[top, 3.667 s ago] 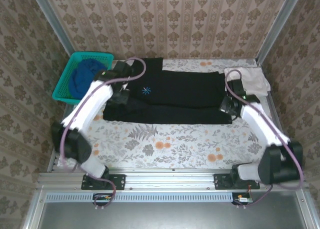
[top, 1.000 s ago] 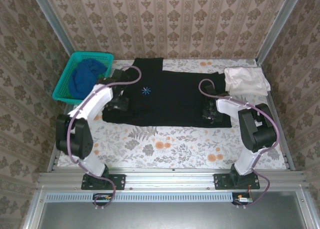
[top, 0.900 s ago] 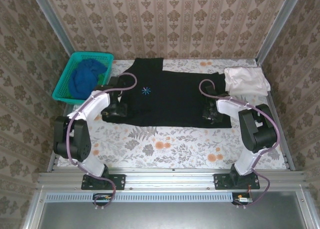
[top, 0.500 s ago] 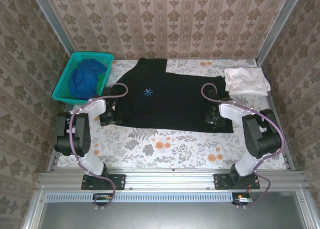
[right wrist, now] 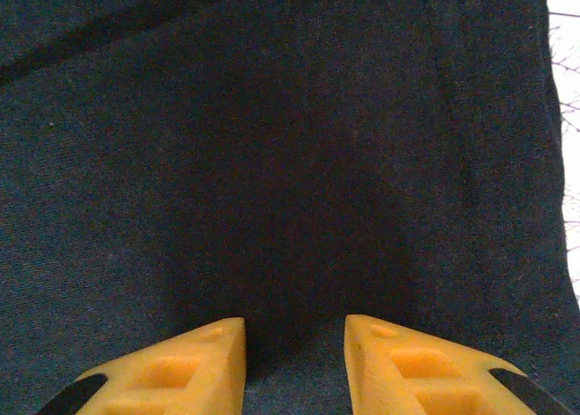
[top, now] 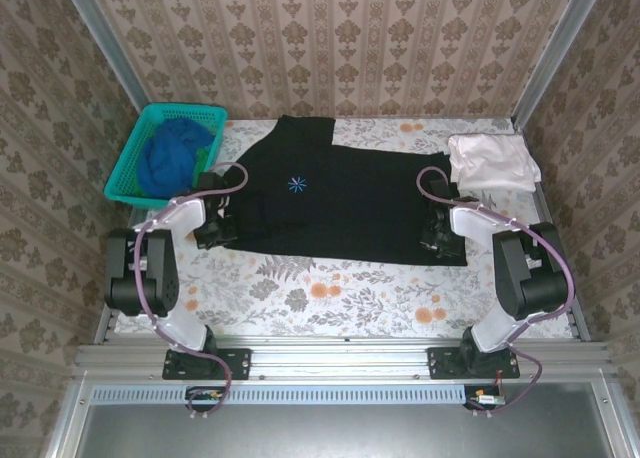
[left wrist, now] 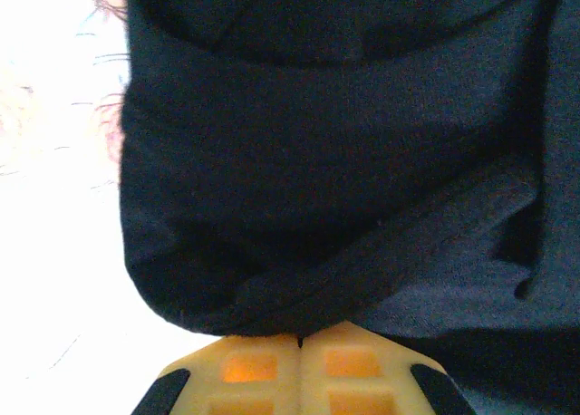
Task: Fold and stack the t-shirts
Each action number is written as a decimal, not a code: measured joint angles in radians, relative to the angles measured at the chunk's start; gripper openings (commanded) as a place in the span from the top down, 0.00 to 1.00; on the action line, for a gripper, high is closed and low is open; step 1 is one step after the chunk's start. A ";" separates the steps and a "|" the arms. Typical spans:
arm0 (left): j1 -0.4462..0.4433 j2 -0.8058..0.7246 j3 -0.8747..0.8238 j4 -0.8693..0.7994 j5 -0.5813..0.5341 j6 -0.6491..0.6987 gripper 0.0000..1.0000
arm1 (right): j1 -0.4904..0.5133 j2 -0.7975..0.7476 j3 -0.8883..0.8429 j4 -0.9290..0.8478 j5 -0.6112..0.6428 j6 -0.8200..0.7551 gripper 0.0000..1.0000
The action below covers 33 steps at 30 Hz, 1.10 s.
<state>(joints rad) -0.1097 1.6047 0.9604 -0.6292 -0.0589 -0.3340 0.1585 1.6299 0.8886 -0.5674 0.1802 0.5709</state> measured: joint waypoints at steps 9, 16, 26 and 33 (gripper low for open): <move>0.000 -0.376 -0.183 -0.103 -0.056 -0.101 1.00 | -0.003 -0.044 -0.034 -0.016 -0.039 -0.003 0.65; -0.032 -0.440 -0.217 -0.211 -0.145 -0.190 0.49 | 0.029 -0.159 -0.074 -0.092 -0.055 -0.003 0.65; -0.220 -0.272 0.054 -0.211 -0.201 -0.194 0.46 | 0.036 -0.184 0.005 -0.103 -0.058 -0.026 0.65; -0.308 0.031 0.116 -0.074 -0.107 -0.205 0.50 | 0.036 -0.138 0.009 -0.077 -0.062 -0.026 0.65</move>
<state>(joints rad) -0.4175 1.6360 1.0767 -0.7033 -0.1661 -0.5392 0.1944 1.4918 0.8978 -0.6449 0.1184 0.5446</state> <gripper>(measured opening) 0.501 0.353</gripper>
